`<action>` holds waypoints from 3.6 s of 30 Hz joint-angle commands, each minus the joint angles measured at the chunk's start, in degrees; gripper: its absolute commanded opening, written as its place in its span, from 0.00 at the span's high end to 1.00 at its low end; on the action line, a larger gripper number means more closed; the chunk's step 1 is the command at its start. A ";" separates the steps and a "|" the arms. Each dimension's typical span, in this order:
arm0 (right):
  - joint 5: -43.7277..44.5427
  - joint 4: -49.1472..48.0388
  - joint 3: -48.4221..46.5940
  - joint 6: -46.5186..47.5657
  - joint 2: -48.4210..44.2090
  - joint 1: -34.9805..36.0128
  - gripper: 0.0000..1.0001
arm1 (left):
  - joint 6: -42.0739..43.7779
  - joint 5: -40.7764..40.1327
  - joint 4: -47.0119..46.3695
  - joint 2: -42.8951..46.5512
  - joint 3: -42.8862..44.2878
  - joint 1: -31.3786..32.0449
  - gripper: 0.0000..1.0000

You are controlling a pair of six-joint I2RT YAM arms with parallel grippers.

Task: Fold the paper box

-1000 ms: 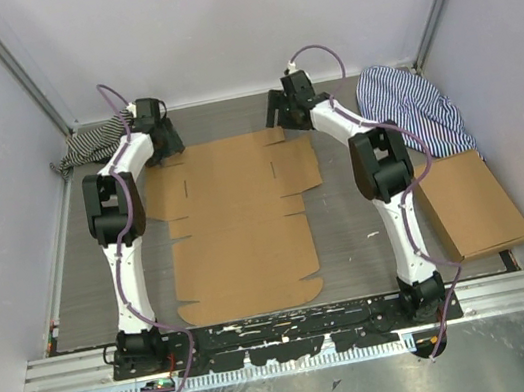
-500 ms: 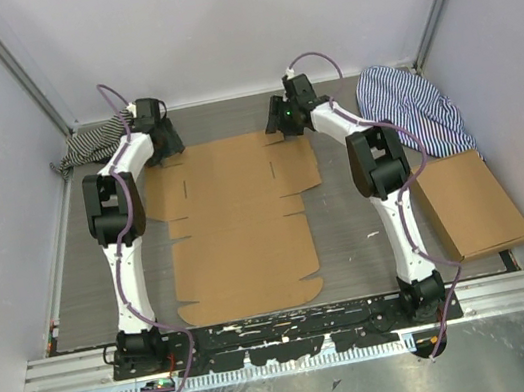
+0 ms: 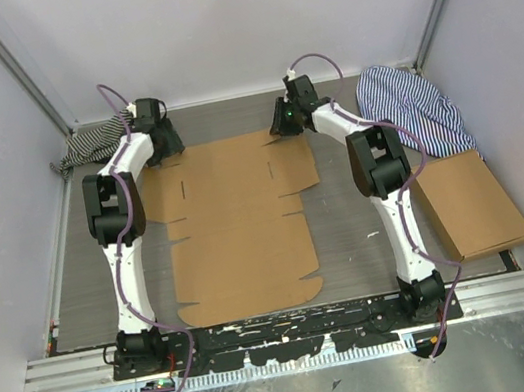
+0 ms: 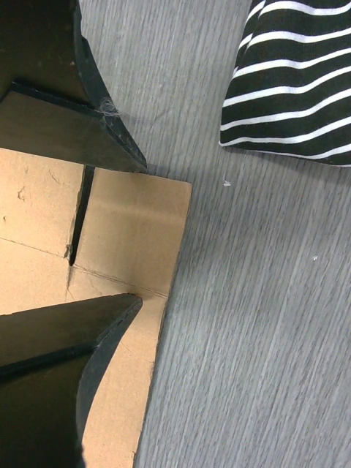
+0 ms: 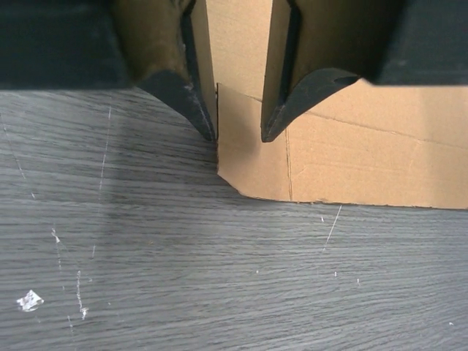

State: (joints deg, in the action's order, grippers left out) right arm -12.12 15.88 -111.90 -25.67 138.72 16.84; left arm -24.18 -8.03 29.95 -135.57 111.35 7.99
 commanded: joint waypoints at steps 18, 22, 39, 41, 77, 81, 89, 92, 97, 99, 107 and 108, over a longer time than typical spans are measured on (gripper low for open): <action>3.53 -0.57 6.23 6.61 -13.33 1.62 0.99 | -2.37 4.53 4.10 10.37 -7.55 0.45 0.23; 5.33 -1.72 10.29 8.09 -18.17 1.62 0.99 | -3.17 4.85 -0.13 15.81 -13.45 0.45 0.23; 3.17 -9.55 24.40 9.82 -32.52 1.62 0.99 | -1.44 6.43 -5.41 22.71 -17.42 0.45 0.21; 3.02 -9.55 24.94 9.84 -33.11 1.58 0.99 | -0.85 6.05 -5.62 22.84 -17.35 0.35 0.21; -0.39 -8.48 24.64 8.40 -33.02 1.53 0.99 | -8.52 25.69 -25.83 27.23 -29.88 -3.81 0.47; 0.59 -7.83 24.04 8.40 -32.53 1.53 0.99 | -7.98 24.49 -23.99 28.00 -29.57 -3.77 0.55; 3.89 -5.33 22.86 8.35 -31.23 1.53 0.99 | -6.03 22.70 -18.86 27.76 -27.64 -3.78 0.61; 4.62 -4.99 22.77 8.36 -30.92 1.53 0.99 | -6.01 23.07 -18.67 27.58 -27.82 -3.77 0.62; 4.88 -4.48 22.24 8.36 -30.20 1.53 0.99 | -6.54 24.58 -19.16 27.81 -28.33 -3.70 0.65; 4.62 -4.45 22.17 8.40 -29.81 1.58 0.99 | -7.14 25.95 -20.19 27.63 -28.64 -3.56 0.66; 4.46 -2.88 20.84 8.17 -26.79 1.53 0.99 | -8.44 26.44 -19.12 24.25 -24.96 -0.09 0.68; 4.80 -2.43 20.59 8.18 -26.29 1.61 0.99 | -8.45 26.09 -18.42 23.44 -24.09 0.34 0.68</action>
State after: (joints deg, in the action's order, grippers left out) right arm -7.94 12.99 -87.88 -17.10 111.87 18.15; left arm -32.05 17.32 10.81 -110.32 83.11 6.28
